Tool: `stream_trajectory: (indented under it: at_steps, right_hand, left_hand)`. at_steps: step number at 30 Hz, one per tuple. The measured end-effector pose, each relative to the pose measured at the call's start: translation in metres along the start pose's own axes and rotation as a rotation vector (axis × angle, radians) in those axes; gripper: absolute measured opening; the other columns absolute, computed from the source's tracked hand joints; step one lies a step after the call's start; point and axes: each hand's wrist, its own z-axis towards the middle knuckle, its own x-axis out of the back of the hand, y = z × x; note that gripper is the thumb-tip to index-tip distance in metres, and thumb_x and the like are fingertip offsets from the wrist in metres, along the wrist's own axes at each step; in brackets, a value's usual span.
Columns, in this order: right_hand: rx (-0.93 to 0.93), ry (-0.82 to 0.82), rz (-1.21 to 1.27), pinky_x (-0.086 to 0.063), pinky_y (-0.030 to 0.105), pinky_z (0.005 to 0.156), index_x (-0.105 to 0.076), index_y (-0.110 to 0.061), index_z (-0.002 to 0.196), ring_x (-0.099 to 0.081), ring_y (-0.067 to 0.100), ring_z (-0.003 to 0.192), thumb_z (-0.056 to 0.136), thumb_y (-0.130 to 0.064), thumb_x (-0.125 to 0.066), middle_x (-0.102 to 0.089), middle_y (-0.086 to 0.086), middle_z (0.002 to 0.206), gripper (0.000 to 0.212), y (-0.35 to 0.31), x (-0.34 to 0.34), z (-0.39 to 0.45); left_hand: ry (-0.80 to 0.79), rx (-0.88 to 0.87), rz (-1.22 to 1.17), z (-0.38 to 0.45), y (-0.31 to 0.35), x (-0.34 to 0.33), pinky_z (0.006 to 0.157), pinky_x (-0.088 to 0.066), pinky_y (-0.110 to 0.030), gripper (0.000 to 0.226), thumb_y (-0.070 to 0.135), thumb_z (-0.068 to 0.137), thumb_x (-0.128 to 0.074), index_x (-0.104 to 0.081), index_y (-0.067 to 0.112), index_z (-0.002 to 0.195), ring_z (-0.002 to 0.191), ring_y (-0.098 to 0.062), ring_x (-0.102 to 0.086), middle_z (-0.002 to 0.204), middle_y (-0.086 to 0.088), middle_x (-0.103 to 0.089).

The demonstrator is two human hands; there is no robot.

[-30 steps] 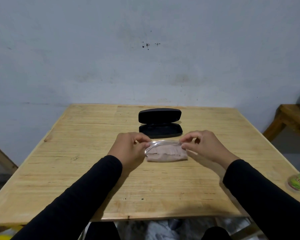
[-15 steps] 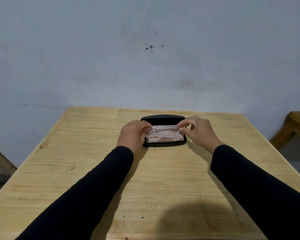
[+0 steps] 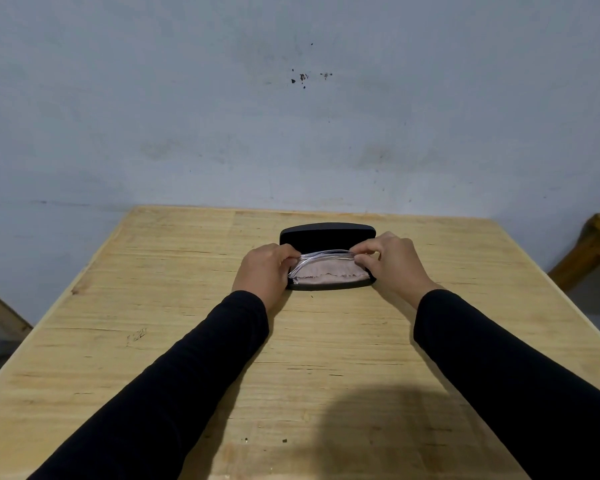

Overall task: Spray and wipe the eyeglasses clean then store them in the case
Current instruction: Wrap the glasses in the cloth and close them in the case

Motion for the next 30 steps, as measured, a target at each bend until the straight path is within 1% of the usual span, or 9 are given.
stream_trajectory:
  at_steps: [2, 6, 11, 15, 18, 20, 22, 27, 30]
  right_hand:
    - [-0.004, 0.014, -0.017, -0.033, -0.008, 0.062, -0.073, -0.009, 0.104, -0.044, -0.007, 0.069, 0.089, -0.009, -0.063, -0.052, -0.007, 0.088, 0.018, 0.0, -0.003, 0.0]
    - [-0.013, 0.046, -0.011, -0.035, -0.006, 0.063, -0.073, -0.011, 0.105, -0.043, -0.007, 0.069, 0.089, -0.011, -0.063, -0.054, -0.003, 0.095, 0.018, 0.0, -0.005, -0.003]
    - [-0.072, 0.075, 0.107, -0.041, 0.015, 0.076, -0.072, -0.019, 0.104, -0.051, -0.001, 0.078, 0.083, -0.024, -0.071, -0.062, -0.003, 0.102, 0.022, 0.006, -0.008, -0.01]
    - [-0.161, 0.298, 0.322, -0.048, 0.018, 0.074, -0.071, -0.023, 0.089, -0.062, 0.008, 0.086, 0.086, -0.026, -0.066, -0.067, -0.009, 0.087, 0.006, 0.007, 0.001, -0.012]
    - [-0.235, 0.284, 0.467, -0.048, 0.016, 0.079, -0.067, -0.02, 0.112, -0.062, 0.011, 0.098, 0.09, -0.034, -0.061, -0.067, -0.006, 0.101, 0.026, 0.004, 0.008, -0.004]
    - [-0.283, 0.203, 0.5, -0.049, 0.028, 0.093, -0.065, -0.019, 0.12, -0.061, 0.015, 0.107, 0.091, -0.039, -0.058, -0.066, -0.003, 0.116, 0.036, 0.001, 0.009, 0.002]
    - [-0.328, 0.132, 0.503, -0.047, 0.032, 0.099, -0.067, -0.016, 0.117, -0.06, 0.017, 0.109, 0.091, -0.04, -0.059, -0.066, -0.002, 0.119, 0.037, -0.001, 0.009, 0.007]
    - [-0.349, 0.105, 0.47, -0.05, 0.033, 0.095, -0.073, -0.017, 0.103, -0.063, 0.013, 0.088, 0.084, -0.038, -0.068, -0.071, -0.002, 0.1, 0.028, 0.003, 0.011, 0.013]
    - [-0.313, 0.109, 0.445, -0.05, 0.028, 0.09, -0.072, -0.016, 0.106, -0.062, 0.01, 0.088, 0.085, -0.034, -0.068, -0.069, -0.005, 0.094, 0.029, 0.005, 0.012, 0.004]
  left_hand:
    - [-0.007, -0.002, 0.02, 0.001, -0.001, -0.002, 0.079, -0.05, -0.036, 0.017, 0.009, 0.087, -0.058, -0.071, 0.011, 0.098, 0.083, -0.027, -0.064, 0.088, -0.011, -0.072]
    - [0.0, 0.024, 0.017, -0.003, 0.001, -0.002, 0.081, -0.043, -0.026, 0.019, 0.011, 0.088, -0.059, -0.071, 0.011, 0.103, 0.089, -0.027, -0.063, 0.094, -0.012, -0.072]
    - [0.066, 0.16, -0.077, -0.012, 0.008, 0.007, 0.086, -0.036, -0.017, 0.025, 0.024, 0.087, -0.063, -0.067, 0.013, 0.109, 0.099, -0.018, -0.061, 0.106, -0.004, -0.069]
    - [0.039, 0.418, -0.308, -0.024, 0.014, 0.013, 0.089, -0.039, -0.02, 0.063, 0.04, 0.072, -0.076, -0.05, 0.021, 0.126, 0.108, -0.011, -0.053, 0.115, 0.005, -0.059]
    - [-0.045, 0.464, -0.369, -0.029, 0.015, 0.011, 0.09, -0.037, -0.017, 0.087, 0.036, 0.06, -0.085, -0.042, 0.02, 0.134, 0.103, -0.007, -0.052, 0.113, 0.007, -0.057]
    - [-0.06, 0.465, -0.379, -0.03, 0.012, 0.007, 0.092, -0.04, -0.017, 0.088, 0.03, 0.059, -0.087, -0.042, 0.017, 0.134, 0.1, -0.007, -0.056, 0.116, 0.002, -0.062]
    - [-0.051, 0.469, -0.391, -0.029, 0.011, 0.007, 0.093, -0.042, -0.018, 0.084, 0.025, 0.061, -0.086, -0.045, 0.013, 0.133, 0.097, -0.007, -0.057, 0.116, -0.002, -0.064]
    - [-0.027, 0.479, -0.416, -0.03, 0.011, 0.006, 0.091, -0.04, -0.015, 0.078, 0.024, 0.061, -0.086, -0.05, 0.013, 0.129, 0.094, -0.004, -0.056, 0.116, -0.002, -0.065]
    - [-0.028, 0.482, -0.415, -0.029, 0.01, 0.005, 0.092, -0.04, -0.017, 0.074, 0.024, 0.061, -0.086, -0.052, 0.015, 0.127, 0.095, -0.004, -0.055, 0.115, -0.002, -0.065]
